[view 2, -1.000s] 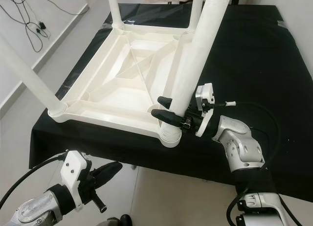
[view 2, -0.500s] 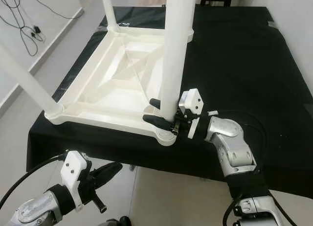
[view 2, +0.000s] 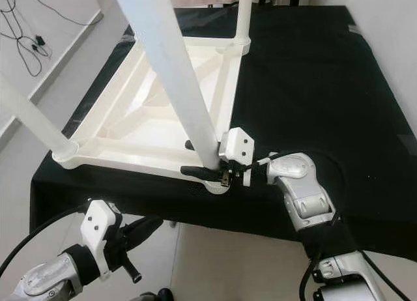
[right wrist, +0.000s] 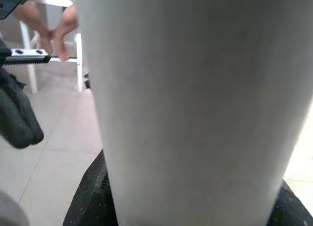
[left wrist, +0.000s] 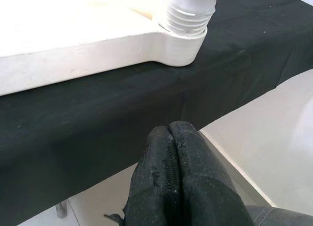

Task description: Building children table

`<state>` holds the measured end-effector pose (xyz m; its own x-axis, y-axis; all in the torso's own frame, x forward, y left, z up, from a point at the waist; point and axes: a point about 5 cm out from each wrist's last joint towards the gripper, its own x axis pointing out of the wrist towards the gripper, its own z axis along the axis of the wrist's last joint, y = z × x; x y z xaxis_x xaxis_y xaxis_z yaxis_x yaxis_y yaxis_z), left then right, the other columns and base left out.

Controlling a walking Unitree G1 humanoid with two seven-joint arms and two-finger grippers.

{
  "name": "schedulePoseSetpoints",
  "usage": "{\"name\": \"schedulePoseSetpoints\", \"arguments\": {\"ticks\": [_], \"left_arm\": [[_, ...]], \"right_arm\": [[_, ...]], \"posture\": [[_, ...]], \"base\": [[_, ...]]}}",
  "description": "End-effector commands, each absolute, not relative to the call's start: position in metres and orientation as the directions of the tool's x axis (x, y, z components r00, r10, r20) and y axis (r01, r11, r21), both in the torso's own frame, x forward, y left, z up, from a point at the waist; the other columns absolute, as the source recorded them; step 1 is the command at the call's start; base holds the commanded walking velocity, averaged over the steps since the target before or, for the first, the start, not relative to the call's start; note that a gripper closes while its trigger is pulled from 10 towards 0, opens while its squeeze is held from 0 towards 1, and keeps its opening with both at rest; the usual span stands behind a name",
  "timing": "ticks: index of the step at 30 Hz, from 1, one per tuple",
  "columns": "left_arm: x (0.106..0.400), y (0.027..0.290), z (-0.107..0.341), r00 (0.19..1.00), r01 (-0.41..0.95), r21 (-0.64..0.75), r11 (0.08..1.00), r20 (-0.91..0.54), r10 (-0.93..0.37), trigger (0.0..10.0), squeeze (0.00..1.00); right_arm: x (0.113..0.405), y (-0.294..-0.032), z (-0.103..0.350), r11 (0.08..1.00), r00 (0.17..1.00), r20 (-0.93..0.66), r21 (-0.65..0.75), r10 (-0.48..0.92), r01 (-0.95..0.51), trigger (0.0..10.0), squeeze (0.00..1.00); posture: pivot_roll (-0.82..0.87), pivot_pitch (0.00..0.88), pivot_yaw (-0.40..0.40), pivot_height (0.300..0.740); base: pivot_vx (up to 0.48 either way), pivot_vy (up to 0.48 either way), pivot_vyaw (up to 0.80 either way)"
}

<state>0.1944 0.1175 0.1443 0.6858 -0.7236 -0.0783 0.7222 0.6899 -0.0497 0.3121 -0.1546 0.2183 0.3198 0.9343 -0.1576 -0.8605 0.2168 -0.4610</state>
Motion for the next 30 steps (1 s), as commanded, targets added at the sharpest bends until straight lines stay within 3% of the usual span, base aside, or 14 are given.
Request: {"name": "schedulePoseSetpoints", "arguments": {"ticks": [1,4,13,17,18,21,22,23,28,30], "left_arm": [[0.192,0.12,0.142,0.686,0.72,-0.039,0.693,-0.108,-0.719,10.0,0.0],[0.192,0.12,0.142,0.686,0.721,-0.039,0.692,-0.108,-0.72,10.0,0.0],[0.192,0.119,0.143,0.689,0.717,-0.039,0.696,-0.104,-0.717,10.0,0.0],[0.192,0.119,0.143,0.689,0.717,-0.039,0.696,-0.104,-0.717,10.0,0.0],[0.192,0.119,0.142,0.688,0.718,-0.04,0.694,-0.104,-0.718,10.0,0.0],[0.192,0.119,0.142,0.687,0.719,-0.04,0.694,-0.105,-0.719,10.0,0.0],[0.193,0.12,0.142,0.688,0.719,-0.04,0.694,-0.104,-0.719,10.0,0.0],[0.193,0.12,0.142,0.688,0.719,-0.039,0.694,-0.104,-0.718,10.0,0.0],[0.194,0.12,0.142,0.688,0.718,-0.039,0.695,-0.105,-0.718,10.0,0.0],[0.194,0.121,0.142,0.69,0.717,-0.037,0.696,-0.105,-0.716,10.0,0.0]], "right_arm": [[0.311,-0.159,0.194,0.189,0.291,-0.258,-0.356,0.921,-0.915,10.0,0.0],[0.313,-0.157,0.201,0.184,0.264,-0.224,-0.321,0.938,-0.929,10.0,0.0],[0.337,-0.163,0.198,0.539,0.582,-0.133,-0.256,0.802,-0.802,10.0,0.0],[0.337,-0.164,0.197,0.541,0.583,-0.138,-0.254,0.8,-0.802,10.0,0.0],[0.336,-0.165,0.19,0.59,0.632,-0.151,-0.245,0.76,-0.769,10.0,0.0],[0.335,-0.167,0.185,0.633,0.673,-0.161,-0.238,0.722,-0.736,10.0,0.0],[0.333,-0.17,0.176,0.739,0.772,-0.169,-0.225,0.612,-0.635,10.0,0.0],[0.333,-0.171,0.174,0.774,0.806,-0.169,-0.223,0.568,-0.592,10.0,0.0],[0.334,-0.173,0.172,0.836,0.862,-0.164,-0.212,0.48,-0.505,10.0,0.0],[0.325,-0.177,0.166,0.944,0.96,-0.16,-0.204,0.228,-0.258,10.0,0.0]], "posture": [[0.05,0.258,0.057,0.74],[0.05,0.258,0.057,0.74],[0.04,0.264,0.052,0.74],[0.04,0.264,0.052,0.74],[0.03,0.264,0.051,0.74],[0.03,0.265,0.051,0.74],[0.03,0.262,0.048,0.74],[0.03,0.262,0.048,0.74],[0.02,0.26,0.044,0.74],[0.02,0.258,0.038,0.74]], "base": [[0.0,0.0,0.0],[0.0,0.0,0.0],[0.0,0.0,0.0],[0.0,0.0,0.0],[0.0,0.0,0.0],[0.0,0.0,0.0],[0.0,0.0,0.0],[0.0,0.0,0.0],[0.0,0.0,0.0],[0.0,0.0,0.0]]}}
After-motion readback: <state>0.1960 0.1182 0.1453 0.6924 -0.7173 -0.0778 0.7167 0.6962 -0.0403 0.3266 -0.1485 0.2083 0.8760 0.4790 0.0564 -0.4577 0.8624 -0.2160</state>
